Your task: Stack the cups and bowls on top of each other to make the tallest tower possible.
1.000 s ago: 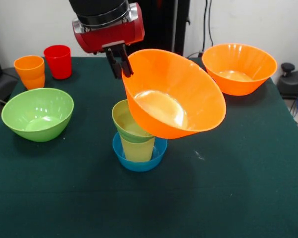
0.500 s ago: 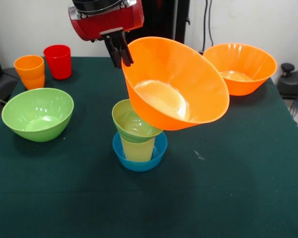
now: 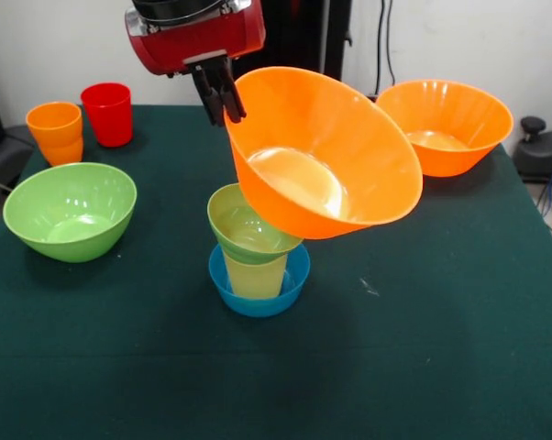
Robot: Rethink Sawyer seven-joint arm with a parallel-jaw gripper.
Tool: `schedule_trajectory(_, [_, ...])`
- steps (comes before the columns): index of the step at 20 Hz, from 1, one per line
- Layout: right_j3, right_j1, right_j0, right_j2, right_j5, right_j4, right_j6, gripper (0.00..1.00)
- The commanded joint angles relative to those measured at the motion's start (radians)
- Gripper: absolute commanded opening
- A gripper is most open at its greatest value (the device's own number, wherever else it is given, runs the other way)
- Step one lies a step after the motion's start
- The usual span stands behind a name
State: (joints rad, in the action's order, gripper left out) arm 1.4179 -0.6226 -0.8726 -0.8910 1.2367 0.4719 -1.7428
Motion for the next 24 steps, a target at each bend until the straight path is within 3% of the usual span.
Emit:
schedule_trajectory(1, [0.040,-0.006,0.008,0.012,-0.055,0.117,0.294,0.00])
schedule_trajectory(13, [0.058,0.005,-0.012,0.032,-0.110,0.240,0.312,0.00])
schedule_trajectory(24, [0.071,0.048,-0.019,0.029,-0.091,0.259,0.345,0.00])
